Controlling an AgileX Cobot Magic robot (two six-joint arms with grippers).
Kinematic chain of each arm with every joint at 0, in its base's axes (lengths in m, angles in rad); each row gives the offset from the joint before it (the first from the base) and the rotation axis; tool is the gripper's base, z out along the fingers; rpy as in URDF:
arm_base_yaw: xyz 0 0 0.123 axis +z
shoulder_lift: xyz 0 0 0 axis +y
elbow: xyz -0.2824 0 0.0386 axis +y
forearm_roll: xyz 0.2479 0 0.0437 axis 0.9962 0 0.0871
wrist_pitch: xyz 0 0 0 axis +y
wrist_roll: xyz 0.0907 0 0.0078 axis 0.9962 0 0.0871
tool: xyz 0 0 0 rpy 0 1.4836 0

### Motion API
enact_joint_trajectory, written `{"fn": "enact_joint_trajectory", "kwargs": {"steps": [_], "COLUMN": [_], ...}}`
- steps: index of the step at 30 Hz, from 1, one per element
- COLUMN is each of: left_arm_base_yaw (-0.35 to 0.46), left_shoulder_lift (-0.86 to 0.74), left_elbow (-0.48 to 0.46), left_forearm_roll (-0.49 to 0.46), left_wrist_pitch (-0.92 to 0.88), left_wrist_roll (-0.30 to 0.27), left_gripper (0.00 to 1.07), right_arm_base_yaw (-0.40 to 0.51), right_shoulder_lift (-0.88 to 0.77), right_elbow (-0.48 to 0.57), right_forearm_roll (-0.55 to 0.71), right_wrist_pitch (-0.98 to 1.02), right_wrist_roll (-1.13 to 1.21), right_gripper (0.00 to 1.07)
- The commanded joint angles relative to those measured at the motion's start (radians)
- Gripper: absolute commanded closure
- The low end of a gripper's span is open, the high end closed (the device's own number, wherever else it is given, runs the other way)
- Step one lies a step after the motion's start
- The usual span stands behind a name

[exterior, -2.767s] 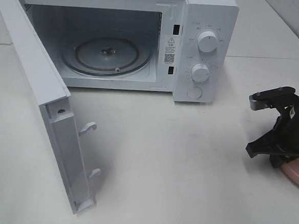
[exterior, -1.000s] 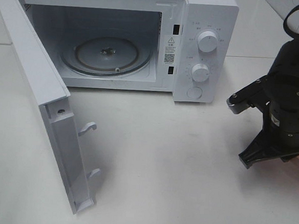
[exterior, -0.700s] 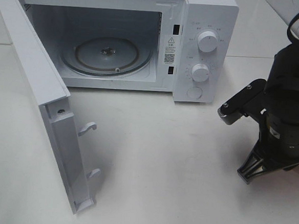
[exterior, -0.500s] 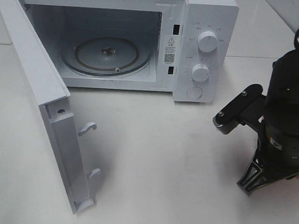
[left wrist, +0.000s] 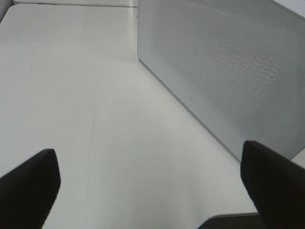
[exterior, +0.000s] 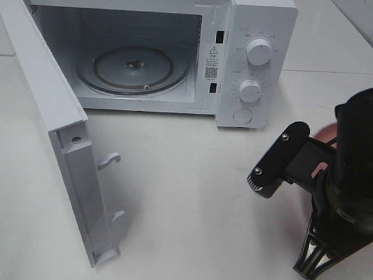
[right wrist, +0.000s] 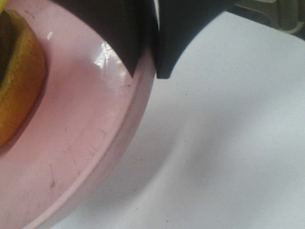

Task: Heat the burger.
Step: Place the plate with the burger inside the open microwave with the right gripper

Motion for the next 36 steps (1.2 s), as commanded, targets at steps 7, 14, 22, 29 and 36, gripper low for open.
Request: {"fn": "enact_joint_trajectory", "kwargs": {"steps": [7, 14, 22, 29, 36], "left_arm_base_yaw": [-0.003, -0.003, -0.003, -0.003, -0.003], "left_shoulder_lift": [-0.005, -0.005, -0.005, -0.005, -0.005], "left_elbow": [0.003, 0.003, 0.003, 0.003, 0.003], "left_forearm_roll": [-0.006, -0.006, -0.006, -0.006, -0.006], "left_wrist_pitch": [-0.007, -0.007, -0.007, -0.007, -0.007], "left_wrist_roll": [0.002, 0.002, 0.002, 0.002, 0.002], "left_gripper": [0.09, 0.09, 0.09, 0.09, 0.09], "right_arm_base_yaw": [0.119, 0.227, 0.314, 0.326, 0.326], "right_shoulder_lift": [-0.05, -0.055, -0.056, -0.056, -0.056], "right_elbow": [0.003, 0.003, 0.003, 0.003, 0.003], "right_forearm_roll": [-0.057, -0.063, -0.09, -0.1, -0.11], "right_wrist_pitch": [0.078, 0.079, 0.071, 0.042, -0.014], "right_wrist_roll": [-0.047, -0.097, -0.154, -0.243, -0.35], "right_gripper": [1.07, 1.07, 1.07, 1.07, 1.07]}}
